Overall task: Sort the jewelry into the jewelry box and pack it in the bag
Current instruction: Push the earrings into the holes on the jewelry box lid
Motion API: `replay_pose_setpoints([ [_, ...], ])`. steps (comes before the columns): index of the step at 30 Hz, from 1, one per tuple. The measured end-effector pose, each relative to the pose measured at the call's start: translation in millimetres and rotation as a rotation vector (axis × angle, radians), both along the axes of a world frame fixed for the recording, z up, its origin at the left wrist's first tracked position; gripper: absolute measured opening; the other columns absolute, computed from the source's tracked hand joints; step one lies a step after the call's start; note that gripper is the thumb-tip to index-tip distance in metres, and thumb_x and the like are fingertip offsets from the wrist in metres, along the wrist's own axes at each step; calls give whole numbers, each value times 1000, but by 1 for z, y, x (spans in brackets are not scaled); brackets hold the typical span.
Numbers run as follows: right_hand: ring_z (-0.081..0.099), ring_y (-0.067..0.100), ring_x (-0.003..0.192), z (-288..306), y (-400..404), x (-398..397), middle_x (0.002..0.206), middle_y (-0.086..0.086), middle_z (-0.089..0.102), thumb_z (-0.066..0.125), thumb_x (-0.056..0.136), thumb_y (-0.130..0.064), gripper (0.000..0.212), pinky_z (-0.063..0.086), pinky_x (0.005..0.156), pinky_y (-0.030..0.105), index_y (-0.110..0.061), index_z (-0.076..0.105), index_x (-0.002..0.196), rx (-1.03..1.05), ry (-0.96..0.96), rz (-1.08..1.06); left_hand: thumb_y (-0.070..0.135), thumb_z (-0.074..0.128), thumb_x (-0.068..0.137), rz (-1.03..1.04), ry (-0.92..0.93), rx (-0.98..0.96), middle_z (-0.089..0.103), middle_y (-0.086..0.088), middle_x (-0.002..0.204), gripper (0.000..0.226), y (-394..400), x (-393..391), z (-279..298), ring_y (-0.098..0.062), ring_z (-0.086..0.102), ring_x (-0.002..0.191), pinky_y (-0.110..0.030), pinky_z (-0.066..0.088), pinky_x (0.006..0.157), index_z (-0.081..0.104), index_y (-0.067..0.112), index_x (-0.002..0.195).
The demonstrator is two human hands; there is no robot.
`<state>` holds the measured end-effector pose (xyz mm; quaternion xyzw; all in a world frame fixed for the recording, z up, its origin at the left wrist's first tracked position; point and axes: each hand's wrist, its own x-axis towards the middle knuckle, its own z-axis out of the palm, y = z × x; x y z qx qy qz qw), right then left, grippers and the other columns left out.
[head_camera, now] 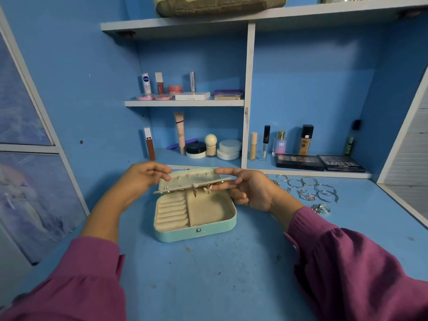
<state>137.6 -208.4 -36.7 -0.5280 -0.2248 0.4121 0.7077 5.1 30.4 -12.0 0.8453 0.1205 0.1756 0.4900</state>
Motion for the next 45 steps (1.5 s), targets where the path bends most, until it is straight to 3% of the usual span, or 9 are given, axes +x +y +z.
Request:
replay_pose_setpoints([
  [3,26,8,38,-1,3,-2,103,18,70,36,90,8,38,24,37,17,-10,51,120,2,-97,-49,-25,39,81,-53,83,-76,70,0,92,53,16,-12,-15,-2,60,79,-19,41,67,66,18,99],
  [6,28,8,37,-4,7,-3,98,16,72,45,92,6,35,26,38,16,-7,51,124,14,-132,-97,-22,54,79,-107,84,-181,72,1,89,44,20,-15,-23,-13,62,89,-17,51,73,65,12,105],
  [14,31,7,35,-5,14,-12,64,5,64,58,93,-14,9,27,35,16,-11,61,102,-188,-466,-279,-1,71,79,20,-45,-203,74,10,85,27,8,-2,-28,-14,65,86,-27,44,67,66,21,95],
  [19,52,10,55,-11,21,-8,69,0,62,62,92,-28,10,47,57,25,-20,66,97,-325,-732,-373,2,72,79,91,-65,-189,73,14,76,19,6,0,-30,-8,65,76,-23,45,62,68,18,88],
  [25,47,13,66,-13,26,-5,74,-2,52,69,85,-31,9,39,65,27,-29,63,79,-350,-804,-396,-5,70,78,74,-71,-228,72,14,73,24,5,4,-34,3,67,66,-8,47,55,67,17,89],
  [32,51,9,68,-14,35,-4,72,-4,57,61,92,-25,25,37,60,20,-22,55,68,-407,-878,-432,-4,66,82,78,-89,-243,71,3,92,21,5,9,-39,-10,67,86,-19,52,75,67,14,93],
  [39,60,21,84,-16,40,-1,92,10,65,59,93,-27,22,44,75,34,-6,63,84,-438,-848,-414,-2,65,84,77,-59,-240,72,1,97,21,10,13,-44,-16,68,92,-33,52,88,68,15,95],
  [42,57,17,82,-17,40,1,99,9,62,63,89,-30,17,40,68,27,-19,58,77,-438,-870,-446,-3,67,82,78,-64,-258,74,10,82,21,10,13,-43,-9,70,82,-26,53,80,68,17,90],
  [45,54,5,76,-13,38,-3,99,-2,63,74,80,-22,17,40,67,22,-21,59,89,-307,-730,-456,-2,68,81,65,-64,-270,74,13,78,22,10,11,-42,-3,70,75,-21,52,72,67,18,90],
])
